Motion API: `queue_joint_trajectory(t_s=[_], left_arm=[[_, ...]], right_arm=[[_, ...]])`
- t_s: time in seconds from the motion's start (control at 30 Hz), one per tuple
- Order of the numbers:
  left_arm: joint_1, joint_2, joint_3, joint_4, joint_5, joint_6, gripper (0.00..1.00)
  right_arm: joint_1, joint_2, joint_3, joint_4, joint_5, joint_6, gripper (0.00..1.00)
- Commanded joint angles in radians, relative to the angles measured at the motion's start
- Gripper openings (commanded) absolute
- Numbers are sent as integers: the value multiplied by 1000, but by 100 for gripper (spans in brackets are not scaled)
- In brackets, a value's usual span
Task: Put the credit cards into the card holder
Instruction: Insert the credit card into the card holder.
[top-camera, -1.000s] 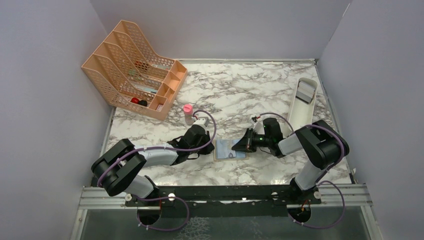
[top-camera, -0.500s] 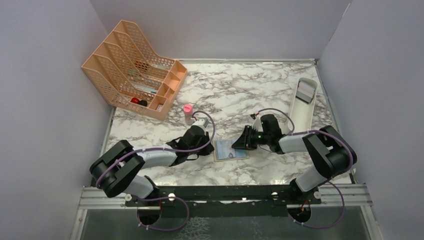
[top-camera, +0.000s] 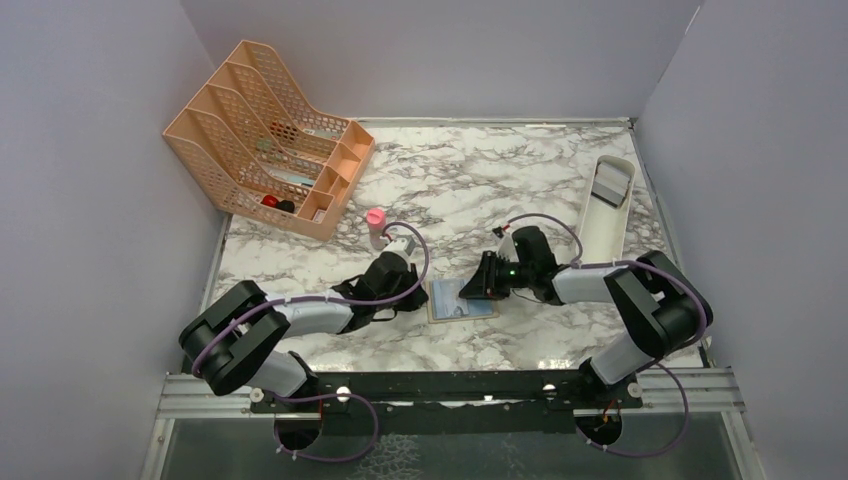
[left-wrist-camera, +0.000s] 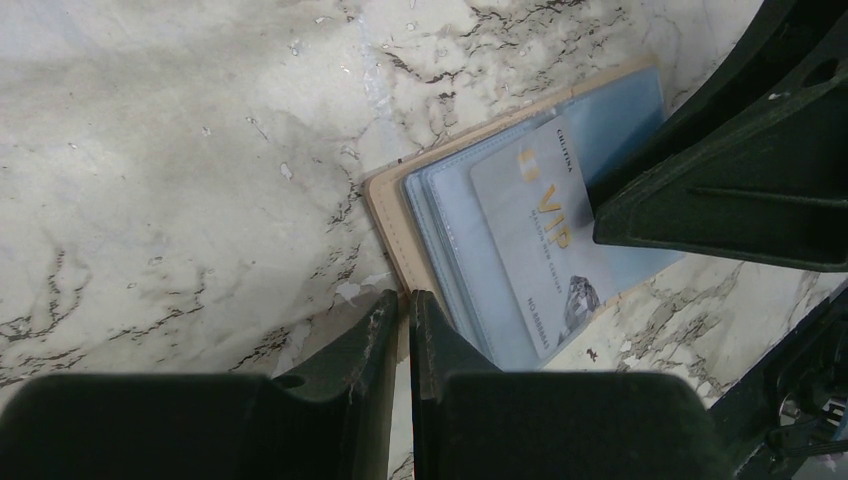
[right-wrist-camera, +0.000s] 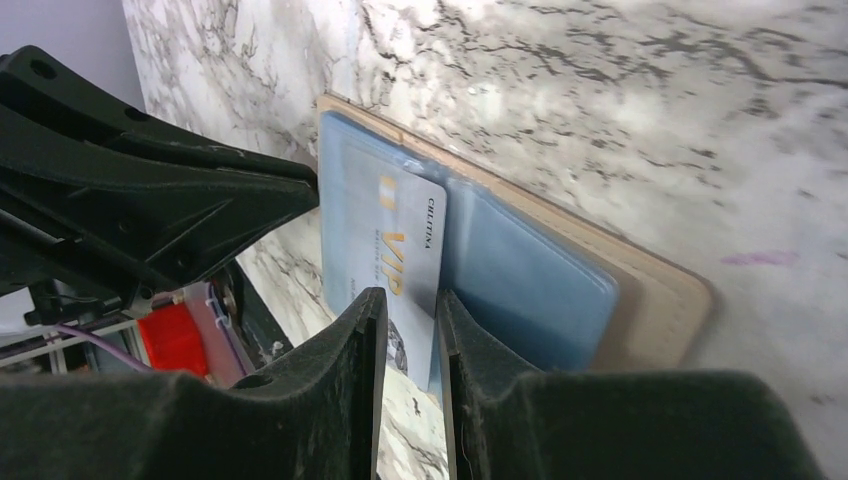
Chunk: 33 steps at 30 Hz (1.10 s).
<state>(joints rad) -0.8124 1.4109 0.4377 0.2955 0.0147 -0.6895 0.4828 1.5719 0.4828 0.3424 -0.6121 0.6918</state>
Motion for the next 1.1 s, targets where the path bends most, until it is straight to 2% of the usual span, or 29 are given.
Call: queue_joint_trajectory(t_s=[0.0, 0.53, 0.7, 0.87, 1.07], left_arm=[[-3, 4, -39, -65, 45, -10, 14], [-4, -43, -57, -66, 46, -36, 14], [-4, -86, -49, -110, 24, -29, 14], [-4, -155, -24, -163, 2, -13, 15], [-4, -171, 0, -150, 26, 7, 16]], right_arm=[[44, 34, 39, 2, 35, 13, 30], [110, 70, 85, 13, 31, 28, 29], [109, 29, 126, -115, 102, -20, 30], [108, -75, 180, -256, 229, -124, 37], [94, -181, 167, -321, 338, -181, 47]])
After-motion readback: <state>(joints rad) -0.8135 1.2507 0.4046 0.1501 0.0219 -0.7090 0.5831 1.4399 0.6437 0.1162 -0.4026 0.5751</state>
